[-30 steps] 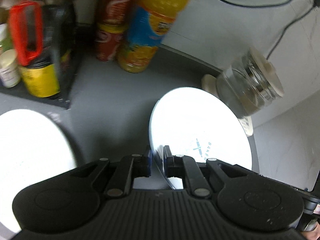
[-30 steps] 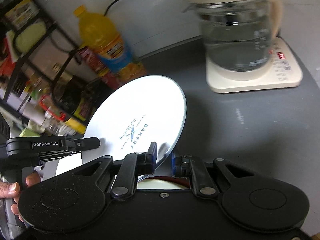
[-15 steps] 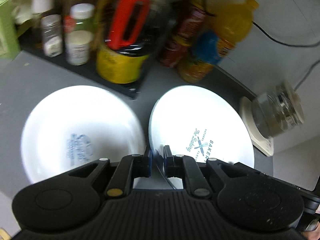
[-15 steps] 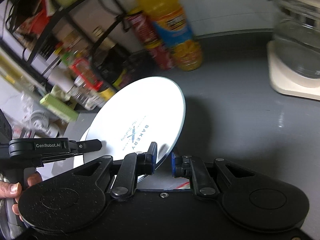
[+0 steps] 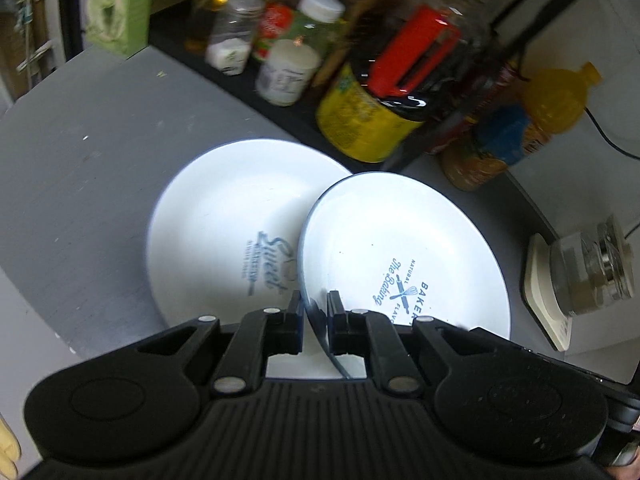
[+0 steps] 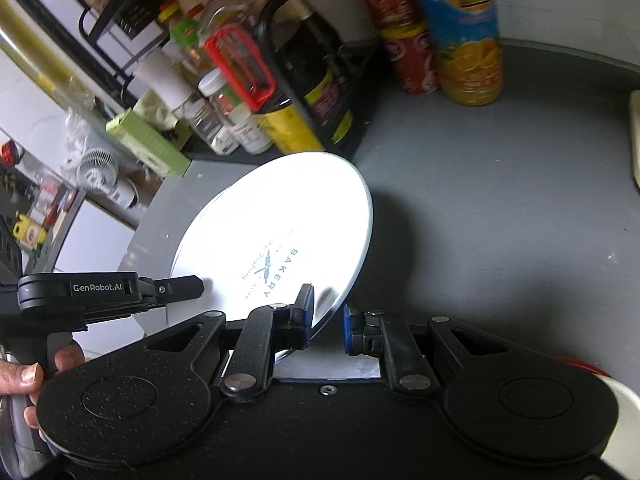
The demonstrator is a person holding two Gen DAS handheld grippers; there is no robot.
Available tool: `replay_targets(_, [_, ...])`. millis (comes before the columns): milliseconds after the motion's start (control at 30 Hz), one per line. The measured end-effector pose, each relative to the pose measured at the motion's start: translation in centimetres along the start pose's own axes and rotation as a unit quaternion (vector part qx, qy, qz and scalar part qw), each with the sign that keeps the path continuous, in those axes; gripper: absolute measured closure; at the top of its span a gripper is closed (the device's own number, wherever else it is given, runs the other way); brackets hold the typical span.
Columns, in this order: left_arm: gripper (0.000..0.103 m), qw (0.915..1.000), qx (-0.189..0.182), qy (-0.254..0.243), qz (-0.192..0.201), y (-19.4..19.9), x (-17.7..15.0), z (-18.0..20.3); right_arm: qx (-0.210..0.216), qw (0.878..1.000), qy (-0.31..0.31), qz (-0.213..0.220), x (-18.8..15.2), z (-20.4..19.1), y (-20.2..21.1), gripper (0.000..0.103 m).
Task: Organize plates and bowls
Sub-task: 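Carry the 'BAKERY' plate with both grippers onto the 'Sweet' plate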
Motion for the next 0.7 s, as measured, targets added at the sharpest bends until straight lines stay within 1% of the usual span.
replay_targets(300, [0.093, 0.9997, 0.009, 0.018, -0.013, -0.7, 0.3, -2.3, -0.009, 1.000, 0.015, -0.025, 0.2, -1.6, -2.1, 0.089])
replay_targets(500, [0.093, 0.9996, 0.012, 0.018, -0.019, -1.4, 0.7, -3.2, -0.015, 0.999, 0.020, -0.035, 0.2, -2.0, -3.1, 0.089])
replay_targets(700, [0.093, 0.9992, 0.012, 0.020, -0.032, -2.3, 0.3, -4.2, -0.026, 0.998, 0.019, -0.047, -0.2, -2.2, -4.4, 0.089])
Point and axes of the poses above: each gripper's, at about its wrist camera, not at the fingertips, and y roughly against the way its jaws point, z to its right, x to its top, the point moved 4 cm from there along -y, roughly the way its jaws point, and after that the axes turned 5 degrees about x, right-handed, at the moved point
